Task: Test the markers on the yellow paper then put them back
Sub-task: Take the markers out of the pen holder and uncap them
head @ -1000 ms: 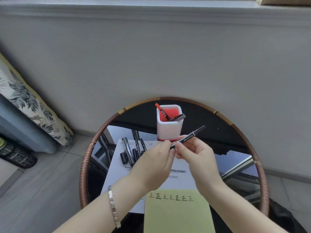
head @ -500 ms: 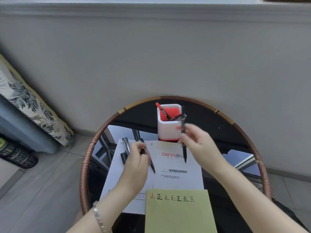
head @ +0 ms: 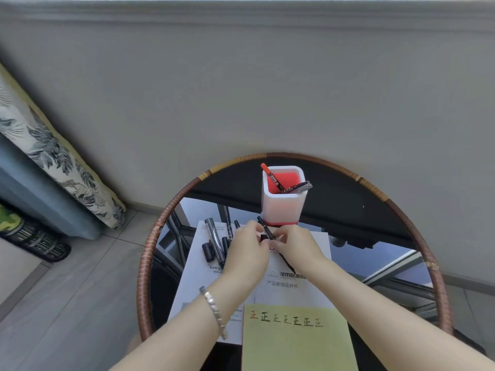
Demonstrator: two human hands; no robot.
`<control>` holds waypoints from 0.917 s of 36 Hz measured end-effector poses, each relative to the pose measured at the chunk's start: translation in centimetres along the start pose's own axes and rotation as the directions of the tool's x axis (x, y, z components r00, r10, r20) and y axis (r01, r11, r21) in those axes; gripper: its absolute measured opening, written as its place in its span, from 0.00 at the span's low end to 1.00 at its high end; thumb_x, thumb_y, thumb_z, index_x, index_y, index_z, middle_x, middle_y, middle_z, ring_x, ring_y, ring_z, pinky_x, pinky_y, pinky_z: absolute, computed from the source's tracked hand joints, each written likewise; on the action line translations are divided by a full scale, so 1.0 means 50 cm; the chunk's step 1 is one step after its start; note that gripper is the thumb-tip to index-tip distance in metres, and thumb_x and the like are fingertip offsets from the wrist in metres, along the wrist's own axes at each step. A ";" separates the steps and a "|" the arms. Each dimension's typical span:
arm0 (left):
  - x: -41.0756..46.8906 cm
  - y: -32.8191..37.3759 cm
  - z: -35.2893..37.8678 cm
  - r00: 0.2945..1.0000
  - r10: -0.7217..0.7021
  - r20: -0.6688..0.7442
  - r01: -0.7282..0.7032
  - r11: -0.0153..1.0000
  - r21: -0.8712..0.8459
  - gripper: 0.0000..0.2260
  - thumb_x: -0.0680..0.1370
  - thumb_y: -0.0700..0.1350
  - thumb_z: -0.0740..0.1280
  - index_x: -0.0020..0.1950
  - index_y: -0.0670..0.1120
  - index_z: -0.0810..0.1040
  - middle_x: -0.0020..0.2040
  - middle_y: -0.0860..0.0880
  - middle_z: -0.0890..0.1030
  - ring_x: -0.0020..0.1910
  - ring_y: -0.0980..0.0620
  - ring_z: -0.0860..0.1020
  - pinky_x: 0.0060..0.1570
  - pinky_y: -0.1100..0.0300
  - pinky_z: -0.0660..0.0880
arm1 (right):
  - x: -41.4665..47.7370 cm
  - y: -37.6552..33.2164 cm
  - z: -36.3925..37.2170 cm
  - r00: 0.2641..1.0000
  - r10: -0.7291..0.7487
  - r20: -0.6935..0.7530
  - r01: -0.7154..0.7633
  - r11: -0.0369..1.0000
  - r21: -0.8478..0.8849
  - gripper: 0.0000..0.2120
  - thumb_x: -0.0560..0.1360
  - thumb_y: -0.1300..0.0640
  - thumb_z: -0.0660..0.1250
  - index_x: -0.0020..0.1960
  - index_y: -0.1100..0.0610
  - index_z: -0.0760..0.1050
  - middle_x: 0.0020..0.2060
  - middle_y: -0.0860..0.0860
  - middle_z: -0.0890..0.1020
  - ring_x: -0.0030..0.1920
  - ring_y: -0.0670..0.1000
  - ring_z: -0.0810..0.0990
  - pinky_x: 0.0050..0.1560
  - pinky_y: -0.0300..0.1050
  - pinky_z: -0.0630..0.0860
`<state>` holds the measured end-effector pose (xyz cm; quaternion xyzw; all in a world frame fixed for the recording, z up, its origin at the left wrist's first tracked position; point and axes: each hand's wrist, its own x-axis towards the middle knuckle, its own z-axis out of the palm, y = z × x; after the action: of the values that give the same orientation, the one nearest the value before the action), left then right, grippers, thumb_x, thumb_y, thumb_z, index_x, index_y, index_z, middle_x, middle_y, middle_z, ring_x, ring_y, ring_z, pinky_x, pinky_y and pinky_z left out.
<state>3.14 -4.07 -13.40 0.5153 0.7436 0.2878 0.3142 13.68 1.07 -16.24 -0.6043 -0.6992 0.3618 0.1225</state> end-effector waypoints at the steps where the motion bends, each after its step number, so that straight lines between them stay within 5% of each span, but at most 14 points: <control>1: 0.006 0.004 0.006 1.000 0.014 0.008 -0.015 0.999 0.036 0.05 0.78 0.41 0.60 0.53 0.47 0.72 0.51 0.48 0.73 0.39 0.56 0.71 0.35 0.63 0.66 | -0.001 0.002 0.001 1.000 0.005 -0.021 -0.005 1.000 0.003 0.09 0.73 0.54 0.67 0.49 0.59 0.77 0.43 0.53 0.81 0.45 0.53 0.77 0.40 0.43 0.68; 6: 0.022 0.006 0.025 0.997 0.038 0.066 -0.053 0.970 0.237 0.04 0.78 0.39 0.59 0.49 0.42 0.73 0.47 0.46 0.74 0.44 0.46 0.75 0.40 0.55 0.72 | 0.000 0.019 0.005 0.997 0.016 -0.071 -0.013 0.998 0.054 0.03 0.74 0.57 0.64 0.43 0.55 0.75 0.45 0.52 0.82 0.48 0.52 0.78 0.43 0.44 0.71; 13: 0.030 -0.019 0.025 0.988 0.104 0.113 -0.147 0.853 0.501 0.12 0.79 0.49 0.61 0.58 0.43 0.75 0.57 0.46 0.73 0.60 0.46 0.68 0.55 0.55 0.69 | -0.006 0.028 0.005 0.999 -0.013 -0.048 0.016 0.998 0.067 0.09 0.76 0.60 0.61 0.52 0.57 0.79 0.51 0.51 0.82 0.51 0.49 0.77 0.48 0.38 0.68; 16: 0.025 -0.022 0.015 0.988 0.119 0.094 -0.148 0.883 0.446 0.14 0.79 0.50 0.61 0.61 0.46 0.74 0.59 0.48 0.73 0.61 0.49 0.68 0.57 0.57 0.68 | -0.019 0.023 -0.007 0.997 -0.030 -0.075 0.036 0.995 0.089 0.09 0.76 0.58 0.62 0.54 0.57 0.78 0.51 0.51 0.82 0.51 0.49 0.78 0.48 0.37 0.69; 19: 0.018 -0.025 -0.002 0.985 0.151 0.078 -0.169 0.903 0.395 0.14 0.79 0.49 0.61 0.64 0.48 0.72 0.61 0.50 0.73 0.62 0.51 0.68 0.58 0.58 0.67 | -0.043 0.003 -0.042 0.927 -0.032 -0.374 0.128 0.964 0.233 0.04 0.74 0.57 0.65 0.44 0.57 0.76 0.39 0.50 0.80 0.42 0.49 0.78 0.39 0.38 0.72; 22: 0.009 -0.027 -0.020 0.983 0.158 0.092 -0.181 0.918 0.353 0.12 0.79 0.46 0.61 0.63 0.49 0.73 0.60 0.51 0.73 0.60 0.52 0.70 0.57 0.58 0.69 | -0.051 -0.017 -0.089 0.816 -0.001 -0.577 0.219 0.926 0.308 0.09 0.72 0.53 0.68 0.44 0.57 0.70 0.36 0.50 0.75 0.37 0.47 0.73 0.35 0.35 0.69; 26: -0.004 -0.021 -0.038 0.983 0.166 0.076 -0.182 0.934 0.307 0.12 0.79 0.44 0.60 0.62 0.49 0.73 0.58 0.52 0.73 0.60 0.53 0.70 0.57 0.56 0.71 | -0.024 -0.032 -0.136 0.830 -0.028 -0.557 0.207 0.943 0.261 0.15 0.71 0.49 0.70 0.52 0.52 0.69 0.39 0.50 0.75 0.40 0.47 0.73 0.36 0.34 0.68; 33: -0.019 0.006 -0.059 0.978 0.204 0.048 -0.210 0.946 0.247 0.12 0.78 0.43 0.60 0.62 0.49 0.74 0.57 0.53 0.75 0.60 0.54 0.71 0.59 0.58 0.69 | 0.007 -0.047 -0.147 0.823 -0.121 -0.555 0.227 0.966 0.126 0.07 0.74 0.54 0.67 0.45 0.58 0.78 0.40 0.51 0.82 0.42 0.49 0.78 0.42 0.41 0.72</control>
<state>1.30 -5.17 -11.13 0.6291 0.7124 0.2172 0.2226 16.29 4.02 -9.56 -0.6011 -0.6512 0.2271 0.4038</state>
